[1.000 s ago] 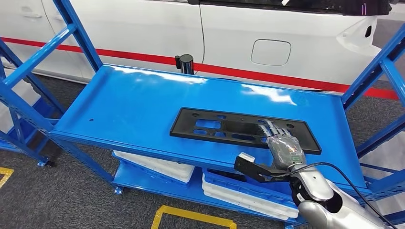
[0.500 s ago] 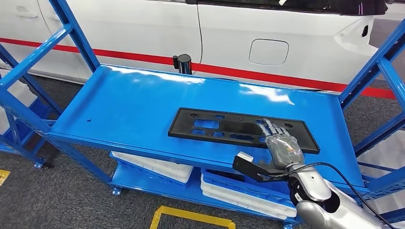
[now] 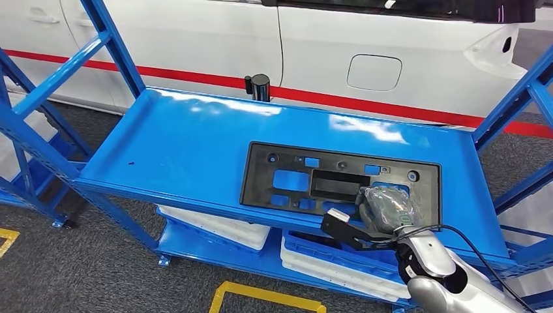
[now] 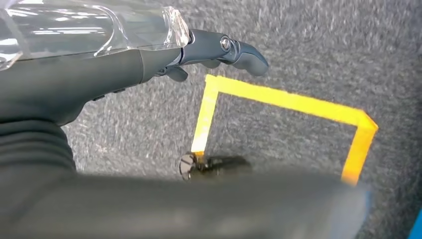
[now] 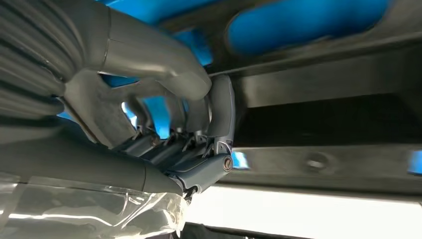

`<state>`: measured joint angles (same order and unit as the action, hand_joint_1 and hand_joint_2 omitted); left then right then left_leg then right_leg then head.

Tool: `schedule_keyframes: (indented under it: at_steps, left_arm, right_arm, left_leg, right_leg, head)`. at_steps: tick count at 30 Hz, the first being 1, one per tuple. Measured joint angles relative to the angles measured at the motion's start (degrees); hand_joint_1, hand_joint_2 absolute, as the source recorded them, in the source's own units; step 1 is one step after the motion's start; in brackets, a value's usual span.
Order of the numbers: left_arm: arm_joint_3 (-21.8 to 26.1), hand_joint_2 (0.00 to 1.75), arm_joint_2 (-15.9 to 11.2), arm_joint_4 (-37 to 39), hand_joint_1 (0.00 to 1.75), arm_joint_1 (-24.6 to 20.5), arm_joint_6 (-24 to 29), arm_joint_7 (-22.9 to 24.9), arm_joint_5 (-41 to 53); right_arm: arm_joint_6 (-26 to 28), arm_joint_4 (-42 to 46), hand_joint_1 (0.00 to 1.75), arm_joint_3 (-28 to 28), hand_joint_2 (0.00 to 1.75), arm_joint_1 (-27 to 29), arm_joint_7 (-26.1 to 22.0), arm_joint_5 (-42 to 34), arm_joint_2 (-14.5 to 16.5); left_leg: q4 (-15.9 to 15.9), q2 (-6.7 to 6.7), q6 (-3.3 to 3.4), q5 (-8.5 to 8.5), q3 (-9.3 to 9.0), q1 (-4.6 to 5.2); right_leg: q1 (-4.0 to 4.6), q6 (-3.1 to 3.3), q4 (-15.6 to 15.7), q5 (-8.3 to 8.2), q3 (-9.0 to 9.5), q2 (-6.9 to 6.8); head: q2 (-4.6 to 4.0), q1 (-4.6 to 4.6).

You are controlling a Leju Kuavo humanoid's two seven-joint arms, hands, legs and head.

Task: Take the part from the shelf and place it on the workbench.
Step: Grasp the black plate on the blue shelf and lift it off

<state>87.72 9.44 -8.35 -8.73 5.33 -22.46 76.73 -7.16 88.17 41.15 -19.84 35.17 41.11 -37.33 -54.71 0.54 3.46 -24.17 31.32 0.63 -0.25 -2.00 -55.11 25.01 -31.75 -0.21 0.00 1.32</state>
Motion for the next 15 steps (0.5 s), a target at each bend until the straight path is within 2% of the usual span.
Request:
schedule_keyframes:
  at_steps: [3,4,5,7,8,9,10,11,13,14,15]
  left_arm:
    - [0.0,1.75,-0.1,0.0,0.00,0.0,-0.5,-0.8,0.1]
    - [0.0,1.75,-0.1,0.0,0.00,0.0,-0.7,-1.2,0.2]
    - [0.0,1.75,-0.2,0.0,0.00,0.0,-0.9,-1.5,0.2]
    - [0.0,1.75,-0.2,0.0,0.00,0.0,-1.1,-2.2,0.4]
    - [0.0,1.75,-0.3,0.0,0.00,0.1,-1.1,-2.6,0.5]
    - [0.0,1.75,-0.4,0.0,0.00,0.1,-1.0,-2.8,0.6]
    - [0.0,1.75,-0.4,0.0,0.00,0.1,-0.8,-3.0,0.6]
    - [0.0,1.75,-0.5,0.0,0.00,0.1,-0.7,-3.0,0.7]
    - [0.0,1.75,-0.6,0.0,0.00,0.0,-0.3,-3.0,0.5]
    - [0.0,1.75,-0.7,0.0,0.00,0.0,-0.1,-3.0,0.3]
    - [0.0,1.75,-0.7,0.0,0.00,0.0,0.0,-3.0,0.2]
  right_arm:
    - [0.0,0.0,1.75,-0.1,1.75,0.2,0.0,-0.3,-0.1]
    - [0.0,0.0,1.75,-0.1,1.75,0.2,0.0,-0.4,-0.1]
    - [0.0,0.0,1.75,-0.2,1.75,0.2,0.0,-0.4,-0.1]
    - [0.1,0.0,1.75,-0.2,1.75,0.3,0.0,-0.5,-0.1]
    - [0.2,0.0,1.75,-0.2,1.75,0.4,0.0,-0.6,-0.1]
    - [0.3,0.0,1.75,-0.2,1.75,0.5,0.0,-0.6,-0.1]
    - [0.3,0.0,1.75,-0.3,1.75,0.6,0.0,-0.7,-0.1]
    - [0.4,0.0,1.75,-0.3,1.75,0.7,0.0,-0.8,-0.2]
    - [0.5,0.0,1.75,-0.5,1.75,0.8,0.0,-0.8,-0.2]
    - [0.5,0.1,1.75,-0.6,1.75,0.8,0.0,-0.9,-0.2]
    - [0.6,0.1,1.75,-0.8,1.75,0.8,0.0,-0.8,-0.3]
  left_leg:
    - [-0.3,-0.10,-0.77,-0.36,0.20,-0.10]
    - [-1.5,-0.13,-1.15,-1.16,0.69,-0.21]
    - [-3.8,-0.15,-1.58,-2.59,1.75,-0.35]
    - [-11.7,-0.20,-2.34,-6.37,5.37,-0.76]
    - [-15.4,-0.20,-2.61,-7.68,7.15,-0.91]
    - [-17.5,-0.20,-2.81,-8.04,8.16,-1.03]
    - [-17.4,-0.21,-2.94,-7.34,8.13,-1.13]
    - [-14.8,-0.21,-3.03,-5.74,6.97,-1.24]
    - [-6.3,-0.21,-3.05,-2.03,2.98,-1.35]
    - [-2.9,-0.18,-2.83,-0.88,1.47,-1.34]
    - [-1.0,-0.15,-2.54,-0.39,0.63,-1.28]
  right_leg:
    - [-0.06,0.22,0.6,-0.21,0.05,-0.11]
    - [-0.20,0.47,0.7,-0.32,0.09,-0.14]
    - [-0.35,0.72,0.8,-0.41,0.12,-0.17]
    - [-0.40,0.97,0.8,-0.43,0.07,-0.19]
    - [-0.40,1.00,0.8,-0.43,0.05,-0.18]
    - [-0.42,1.00,0.8,-0.42,0.05,-0.16]
    - [-0.43,0.98,0.8,-0.41,0.10,-0.14]
    - [-0.46,0.93,0.8,-0.38,0.17,-0.11]
    - [-0.36,0.65,0.6,-0.24,0.25,-0.01]
    - [-0.24,0.42,0.6,-0.17,0.22,0.05]
    - [-0.11,0.16,0.5,-0.12,0.17,0.11]
  head:
    - [0.00,-0.02]
    - [0.00,-0.10]
    - [0.00,-0.18]
    - [0.00,-0.37]
    - [0.00,-0.38]
    - [0.00,-0.40]
    - [0.00,-0.41]
    - [0.00,-0.42]
    - [0.00,-0.44]
    - [0.00,-0.41]
    - [0.00,-0.35]
